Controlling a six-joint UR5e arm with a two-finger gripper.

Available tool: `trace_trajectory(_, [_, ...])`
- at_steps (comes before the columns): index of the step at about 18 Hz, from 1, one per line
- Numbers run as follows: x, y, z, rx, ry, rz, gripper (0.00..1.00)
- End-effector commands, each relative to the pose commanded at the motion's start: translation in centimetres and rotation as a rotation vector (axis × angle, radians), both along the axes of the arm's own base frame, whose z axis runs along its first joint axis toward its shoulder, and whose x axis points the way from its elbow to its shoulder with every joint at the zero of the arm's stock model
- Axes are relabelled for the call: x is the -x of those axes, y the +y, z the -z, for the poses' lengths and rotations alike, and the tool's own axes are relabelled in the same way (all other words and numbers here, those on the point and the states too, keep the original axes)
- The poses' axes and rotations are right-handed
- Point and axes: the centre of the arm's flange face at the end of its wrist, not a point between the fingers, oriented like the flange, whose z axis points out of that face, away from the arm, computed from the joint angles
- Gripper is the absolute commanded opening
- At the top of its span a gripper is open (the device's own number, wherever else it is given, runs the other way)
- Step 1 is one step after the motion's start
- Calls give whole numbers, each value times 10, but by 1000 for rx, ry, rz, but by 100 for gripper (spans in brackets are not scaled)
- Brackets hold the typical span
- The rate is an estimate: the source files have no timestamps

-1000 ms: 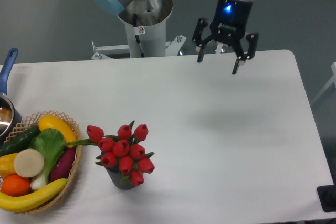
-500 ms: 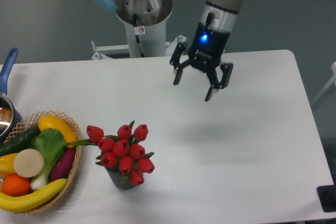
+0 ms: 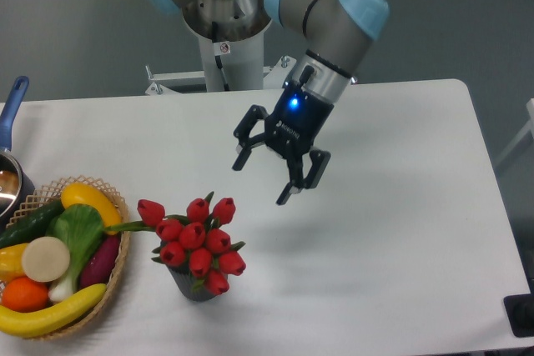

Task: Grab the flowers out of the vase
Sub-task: 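Move the open gripper down toward the red tulips in the grey vase, then lower the gripper around the tulip stems and close it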

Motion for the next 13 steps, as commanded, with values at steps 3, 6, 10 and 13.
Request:
trace_trajectory(3, [-4, 11, 13, -22, -51, 25, 100])
trace_trajectory(6, [-4, 25, 20, -17, -59, 47, 100])
trace_trajectory(10, [-9, 41, 24, -15, -69, 71, 100])
trace_trajectory(13, [-10, 51, 25, -9, -87, 74, 100])
